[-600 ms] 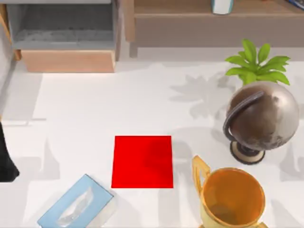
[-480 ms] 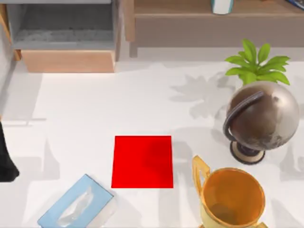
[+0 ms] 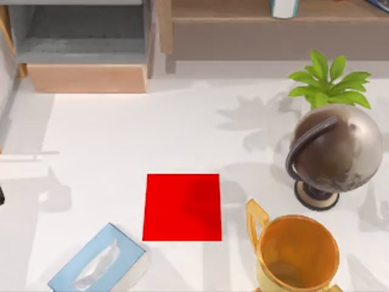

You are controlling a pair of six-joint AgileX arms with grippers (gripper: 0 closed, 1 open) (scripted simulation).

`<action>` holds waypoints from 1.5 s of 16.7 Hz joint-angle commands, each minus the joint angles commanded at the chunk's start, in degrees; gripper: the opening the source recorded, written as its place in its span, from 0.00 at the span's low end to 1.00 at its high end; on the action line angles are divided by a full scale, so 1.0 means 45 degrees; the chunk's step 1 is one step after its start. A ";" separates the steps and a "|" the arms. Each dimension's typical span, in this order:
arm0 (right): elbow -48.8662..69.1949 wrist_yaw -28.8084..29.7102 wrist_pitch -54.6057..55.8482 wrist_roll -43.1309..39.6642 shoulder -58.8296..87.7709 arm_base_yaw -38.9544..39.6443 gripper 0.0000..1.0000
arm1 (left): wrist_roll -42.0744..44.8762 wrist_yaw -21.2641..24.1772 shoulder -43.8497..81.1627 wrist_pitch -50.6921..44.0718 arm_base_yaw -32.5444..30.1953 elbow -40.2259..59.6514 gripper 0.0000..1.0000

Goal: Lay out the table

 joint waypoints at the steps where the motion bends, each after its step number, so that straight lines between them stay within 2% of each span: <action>1: 0.0000 0.0000 0.0000 0.0000 0.0000 0.0000 1.00 | 0.0086 -0.0033 0.0983 -0.0516 0.0182 0.0854 1.00; 6: 0.0000 0.0000 0.0000 0.0000 0.0000 0.0000 1.00 | 0.0551 -0.0123 0.6761 -0.3537 0.1174 0.6030 1.00; 18: 0.0000 0.0000 0.0000 0.0000 0.0000 0.0000 1.00 | 0.1591 0.0190 2.2144 -1.1242 0.3148 2.0825 1.00; 22: 0.0000 0.0000 0.0000 0.0000 0.0000 0.0000 1.00 | 0.1840 0.0377 2.6035 -1.3131 0.3421 2.4741 1.00; 25: 0.0000 0.0000 0.0000 0.0000 0.0000 0.0000 1.00 | 0.1981 0.0500 2.7988 -1.4100 0.3419 2.6743 1.00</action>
